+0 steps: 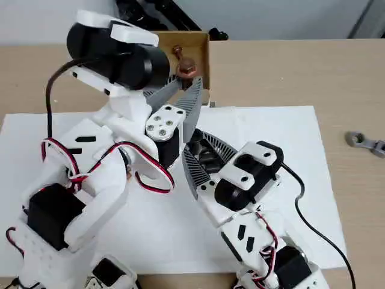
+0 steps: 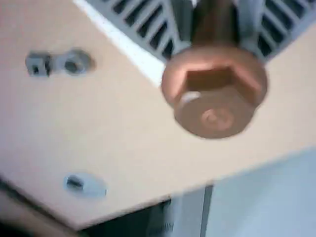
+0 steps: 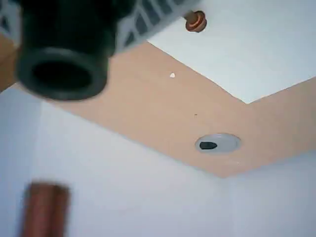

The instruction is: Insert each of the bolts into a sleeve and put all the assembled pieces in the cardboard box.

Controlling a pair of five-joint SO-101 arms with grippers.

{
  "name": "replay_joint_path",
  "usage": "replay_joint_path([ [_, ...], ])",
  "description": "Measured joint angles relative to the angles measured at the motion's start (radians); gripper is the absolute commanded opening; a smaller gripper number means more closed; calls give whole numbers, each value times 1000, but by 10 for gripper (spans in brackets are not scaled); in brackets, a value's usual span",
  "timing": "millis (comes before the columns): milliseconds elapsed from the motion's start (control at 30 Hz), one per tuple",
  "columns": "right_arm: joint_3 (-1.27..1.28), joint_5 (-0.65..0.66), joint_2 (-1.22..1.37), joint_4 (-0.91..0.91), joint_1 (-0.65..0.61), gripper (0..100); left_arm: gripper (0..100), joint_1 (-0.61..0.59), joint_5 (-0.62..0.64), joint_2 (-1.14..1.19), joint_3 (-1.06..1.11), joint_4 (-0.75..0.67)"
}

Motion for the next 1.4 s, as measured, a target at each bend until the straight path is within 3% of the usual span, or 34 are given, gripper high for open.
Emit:
replay_joint_path([
  [300, 0, 0, 0, 0, 0, 4, 5, 5, 38, 0, -83, 78],
  [600, 0, 0, 0, 0, 0, 4, 5, 61, 54, -2, -87, 80],
  [1400, 0, 0, 0, 0, 0, 4, 5, 63, 54, 0, 6, 81],
])
